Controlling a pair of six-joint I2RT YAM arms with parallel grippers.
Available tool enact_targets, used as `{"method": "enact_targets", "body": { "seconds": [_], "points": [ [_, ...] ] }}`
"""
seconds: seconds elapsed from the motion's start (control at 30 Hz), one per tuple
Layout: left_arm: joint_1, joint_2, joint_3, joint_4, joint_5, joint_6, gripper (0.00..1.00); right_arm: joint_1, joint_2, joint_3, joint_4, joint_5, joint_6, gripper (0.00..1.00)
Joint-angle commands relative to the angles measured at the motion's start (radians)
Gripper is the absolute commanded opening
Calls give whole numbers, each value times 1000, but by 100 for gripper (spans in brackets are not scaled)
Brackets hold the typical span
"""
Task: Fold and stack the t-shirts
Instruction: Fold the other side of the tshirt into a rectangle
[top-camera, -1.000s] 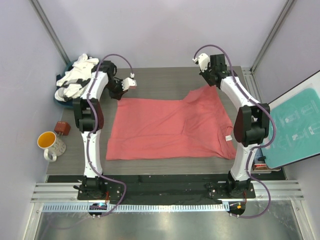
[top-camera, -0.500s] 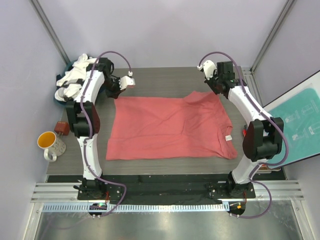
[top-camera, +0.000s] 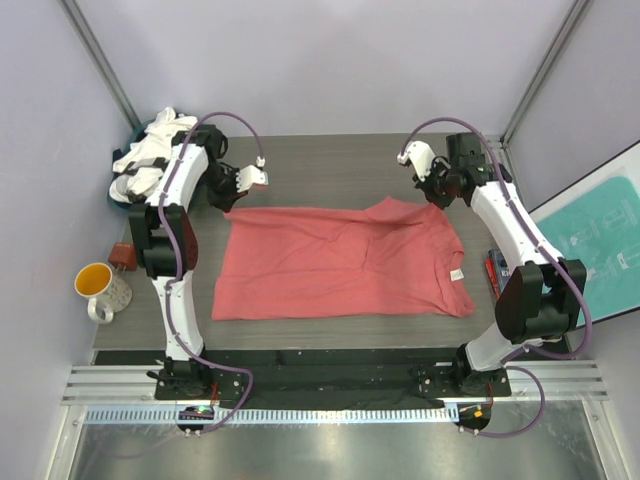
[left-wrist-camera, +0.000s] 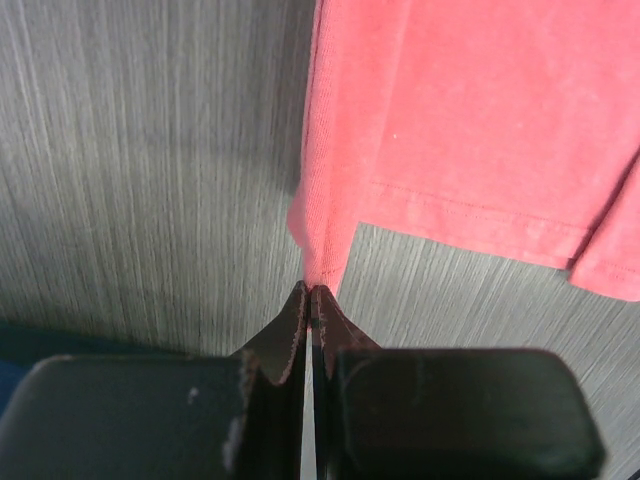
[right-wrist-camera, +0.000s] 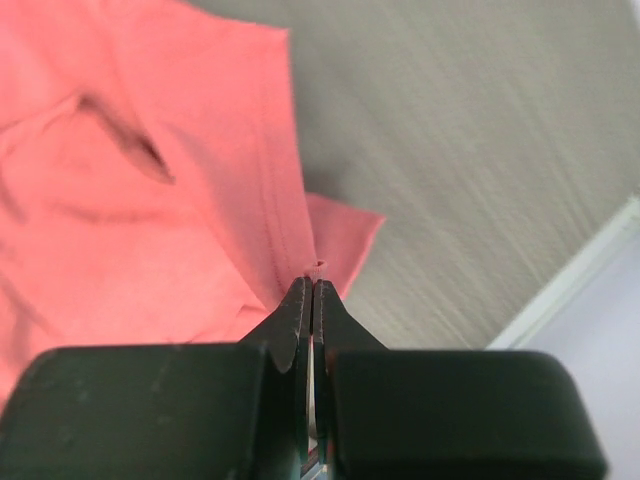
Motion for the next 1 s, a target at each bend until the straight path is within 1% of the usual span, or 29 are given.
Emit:
{"method": "enact_targets", "body": {
  "seconds": [0.0,0.13,0.27,0.43,0.57,0.7,0.97],
  "points": [
    [-2,-68,-16,-131,-7,61,0,-3,-47,-22,-163,-84,-107,1],
    [-10,-97,-34,-174,-27,133,0,-2,-77,-51,-229,-52,-201,1],
    [-17,-119,-54,-185,-58,163,0,-6,-133,-100,-213,6,-283,1],
    [-30,-125,-56,-189,-62,152,0,-38,-231,-174,-110,52,-311,1],
    [-45,-129,-62,-185,-65,147,0,-49,-293,-185,-96,66,-337,1],
    [-59,-129,-56,-194,-67,149,0,-58,-319,-173,-94,57,-342,1],
    [-85,-143,-59,-284,-79,184,0,-57,-350,-194,-292,-26,-458,1]
  ]
}}
